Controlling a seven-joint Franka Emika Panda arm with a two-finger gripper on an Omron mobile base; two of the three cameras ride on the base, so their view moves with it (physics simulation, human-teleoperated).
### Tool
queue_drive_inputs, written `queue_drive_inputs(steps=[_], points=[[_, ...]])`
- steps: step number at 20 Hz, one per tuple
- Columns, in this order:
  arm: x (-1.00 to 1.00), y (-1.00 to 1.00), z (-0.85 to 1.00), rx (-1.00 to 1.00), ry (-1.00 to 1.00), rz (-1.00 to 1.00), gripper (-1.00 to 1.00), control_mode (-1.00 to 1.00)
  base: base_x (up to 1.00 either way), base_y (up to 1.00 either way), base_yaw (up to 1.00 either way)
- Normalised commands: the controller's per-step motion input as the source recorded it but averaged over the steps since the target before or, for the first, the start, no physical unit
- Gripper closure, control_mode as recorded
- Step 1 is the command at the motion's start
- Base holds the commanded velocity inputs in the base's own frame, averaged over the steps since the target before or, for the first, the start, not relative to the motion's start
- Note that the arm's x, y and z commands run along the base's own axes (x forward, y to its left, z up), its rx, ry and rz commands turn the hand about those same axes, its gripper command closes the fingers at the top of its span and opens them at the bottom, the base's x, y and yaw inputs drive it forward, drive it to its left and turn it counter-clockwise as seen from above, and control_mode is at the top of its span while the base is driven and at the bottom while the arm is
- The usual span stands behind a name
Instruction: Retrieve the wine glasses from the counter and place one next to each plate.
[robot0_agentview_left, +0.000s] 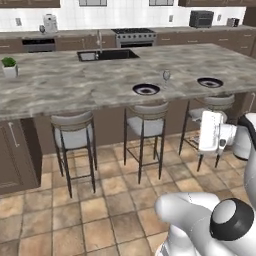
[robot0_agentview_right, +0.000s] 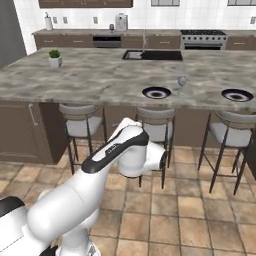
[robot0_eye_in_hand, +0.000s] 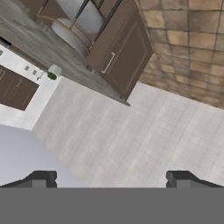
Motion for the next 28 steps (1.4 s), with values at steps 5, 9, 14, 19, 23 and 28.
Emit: queue_drive_inputs(steps=[5,9,14,19,23,28], points=[[0.00,0.00,0.00,0.00,0.00,0.00,-1.00,1.00,0.07,1.00,-0.03],[0.00,0.00,0.00,0.00,0.00,0.00,-1.00,1.00,0.19,1.00,-0.02],[0.00,0.00,0.00,0.00,0.00,0.00,-1.00,1.00,0.19,1.00,-0.03],[0.00,0.00,0.00,0.00,0.00,0.00,-1.00,1.00,0.20,1.00,-0.02],[0.00,0.00,0.00,0.00,0.00,0.00,-1.00,1.00,0.17,1.00,-0.01],[0.00,0.00,0.00,0.00,0.00,0.00,-1.00,1.00,0.14,1.00,-0.01]])
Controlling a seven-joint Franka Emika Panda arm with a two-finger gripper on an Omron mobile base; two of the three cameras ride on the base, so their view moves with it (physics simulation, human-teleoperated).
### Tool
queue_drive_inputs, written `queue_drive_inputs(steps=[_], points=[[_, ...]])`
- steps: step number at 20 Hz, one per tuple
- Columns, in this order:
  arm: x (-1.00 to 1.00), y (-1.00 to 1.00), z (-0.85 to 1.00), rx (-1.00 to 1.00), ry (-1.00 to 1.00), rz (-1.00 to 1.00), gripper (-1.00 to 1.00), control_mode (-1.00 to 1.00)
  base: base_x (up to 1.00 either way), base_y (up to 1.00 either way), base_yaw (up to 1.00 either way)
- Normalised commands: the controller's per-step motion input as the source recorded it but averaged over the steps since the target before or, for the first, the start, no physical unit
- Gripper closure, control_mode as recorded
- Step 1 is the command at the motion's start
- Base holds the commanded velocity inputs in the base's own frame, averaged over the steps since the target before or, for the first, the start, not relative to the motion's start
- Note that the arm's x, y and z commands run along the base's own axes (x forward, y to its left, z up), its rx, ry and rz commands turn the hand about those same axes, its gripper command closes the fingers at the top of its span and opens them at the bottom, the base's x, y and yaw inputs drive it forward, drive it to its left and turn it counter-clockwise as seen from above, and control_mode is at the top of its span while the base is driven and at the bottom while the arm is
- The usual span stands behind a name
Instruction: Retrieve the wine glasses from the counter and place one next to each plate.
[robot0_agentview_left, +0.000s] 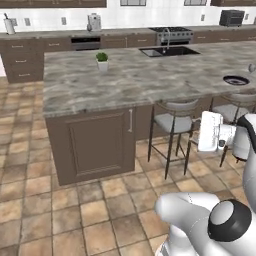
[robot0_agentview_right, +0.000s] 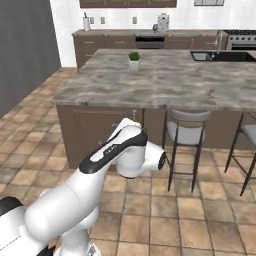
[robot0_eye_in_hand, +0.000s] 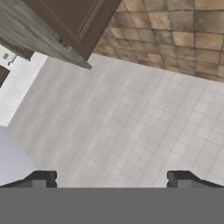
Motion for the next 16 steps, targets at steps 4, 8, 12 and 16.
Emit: queue_drive_inputs(steps=[4,8,12,16], points=[[0.00,0.00,0.00,0.00,0.00,0.00,-1.00,1.00,0.17,1.00,-0.03],[0.00,0.00,0.00,0.00,0.00,0.00,-1.00,1.00,0.22,1.00,-0.06],[0.00,0.00,0.00,0.00,0.00,0.00,-1.00,1.00,0.62,1.00,-0.20],[0.00,0.00,0.00,0.00,0.00,0.00,-1.00,1.00,0.89,1.00,-0.31]])
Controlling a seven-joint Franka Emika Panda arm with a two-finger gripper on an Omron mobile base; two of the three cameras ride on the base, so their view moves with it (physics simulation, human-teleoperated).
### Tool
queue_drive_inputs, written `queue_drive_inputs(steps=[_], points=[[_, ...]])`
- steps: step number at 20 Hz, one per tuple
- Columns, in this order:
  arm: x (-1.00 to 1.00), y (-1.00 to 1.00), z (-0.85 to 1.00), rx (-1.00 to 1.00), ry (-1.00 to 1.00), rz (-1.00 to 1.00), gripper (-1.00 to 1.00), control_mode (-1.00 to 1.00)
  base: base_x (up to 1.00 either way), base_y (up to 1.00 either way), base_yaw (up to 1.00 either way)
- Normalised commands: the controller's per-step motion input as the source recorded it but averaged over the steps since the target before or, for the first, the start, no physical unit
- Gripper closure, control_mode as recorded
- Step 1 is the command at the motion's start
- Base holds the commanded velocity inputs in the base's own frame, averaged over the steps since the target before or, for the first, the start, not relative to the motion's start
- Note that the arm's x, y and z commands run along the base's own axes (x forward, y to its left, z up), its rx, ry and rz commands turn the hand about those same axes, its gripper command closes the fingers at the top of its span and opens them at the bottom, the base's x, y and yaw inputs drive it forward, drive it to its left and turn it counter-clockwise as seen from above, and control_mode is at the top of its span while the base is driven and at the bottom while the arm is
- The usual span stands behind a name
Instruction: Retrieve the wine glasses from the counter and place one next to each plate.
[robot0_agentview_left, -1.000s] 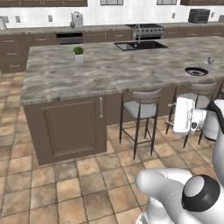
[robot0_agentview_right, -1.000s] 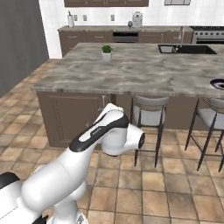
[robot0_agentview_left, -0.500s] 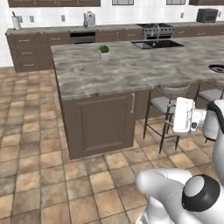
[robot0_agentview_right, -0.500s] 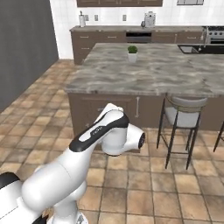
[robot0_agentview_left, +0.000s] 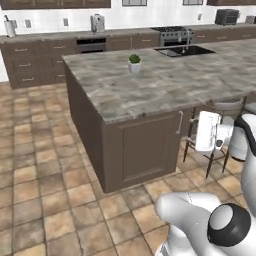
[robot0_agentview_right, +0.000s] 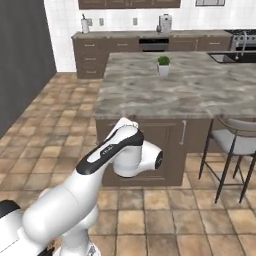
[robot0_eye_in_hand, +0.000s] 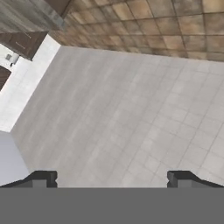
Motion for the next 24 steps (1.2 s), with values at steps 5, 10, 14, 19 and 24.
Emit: queue_drive_inputs(steps=[5,10,14,19,24], points=[[0.00,0.00,0.00,0.00,0.00,0.00,-1.00,1.00,1.00,1.00,-0.35],[0.00,0.00,0.00,0.00,0.00,0.00,-1.00,1.00,0.80,1.00,-0.46],[0.00,0.00,0.00,0.00,0.00,0.00,-1.00,1.00,-0.22,1.00,-0.30],[0.00,0.00,0.00,0.00,0.00,0.00,-1.00,1.00,-0.32,1.00,-0.04],[0.00,0.00,0.00,0.00,0.00,0.00,-1.00,1.00,0.02,1.00,-0.01]])
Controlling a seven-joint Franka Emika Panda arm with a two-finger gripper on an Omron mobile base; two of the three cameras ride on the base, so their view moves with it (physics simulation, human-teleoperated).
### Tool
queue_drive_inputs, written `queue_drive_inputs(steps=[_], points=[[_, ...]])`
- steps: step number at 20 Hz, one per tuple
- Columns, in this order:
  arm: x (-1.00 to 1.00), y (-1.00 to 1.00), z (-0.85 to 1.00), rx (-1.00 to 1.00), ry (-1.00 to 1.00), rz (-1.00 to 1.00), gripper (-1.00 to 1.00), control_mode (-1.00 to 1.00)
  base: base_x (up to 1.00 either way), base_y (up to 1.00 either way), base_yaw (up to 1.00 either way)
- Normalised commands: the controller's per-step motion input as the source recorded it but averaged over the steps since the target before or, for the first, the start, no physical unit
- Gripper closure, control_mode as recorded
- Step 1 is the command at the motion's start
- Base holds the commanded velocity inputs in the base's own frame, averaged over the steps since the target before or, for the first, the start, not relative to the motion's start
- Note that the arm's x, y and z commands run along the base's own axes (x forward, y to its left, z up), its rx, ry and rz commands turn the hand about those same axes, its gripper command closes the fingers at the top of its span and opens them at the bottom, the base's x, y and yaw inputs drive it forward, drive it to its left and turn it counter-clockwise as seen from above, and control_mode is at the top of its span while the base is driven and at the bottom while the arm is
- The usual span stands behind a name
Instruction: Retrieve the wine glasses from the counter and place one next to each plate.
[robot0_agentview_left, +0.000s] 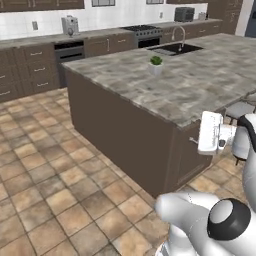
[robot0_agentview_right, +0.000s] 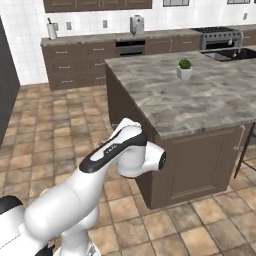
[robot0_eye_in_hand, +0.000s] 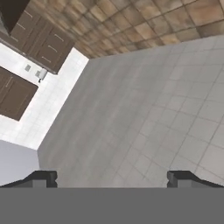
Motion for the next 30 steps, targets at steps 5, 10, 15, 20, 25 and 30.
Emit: queue_drive_inputs(steps=[5,10,15,20,25,30], points=[[0.00,0.00,0.00,0.00,0.00,0.00,-1.00,1.00,0.62,1.00,-0.07],[0.00,0.00,0.00,0.00,0.00,0.00,-1.00,1.00,0.95,1.00,-0.09],[0.00,0.00,0.00,0.00,0.00,0.00,-1.00,1.00,1.00,1.00,-0.09],[0.00,0.00,0.00,0.00,0.00,0.00,-1.00,1.00,1.00,1.00,-0.12],[0.00,0.00,0.00,0.00,0.00,0.00,-1.00,1.00,0.79,1.00,-0.14],[0.00,0.00,0.00,0.00,0.00,0.00,-1.00,1.00,0.82,1.00,-0.14]])
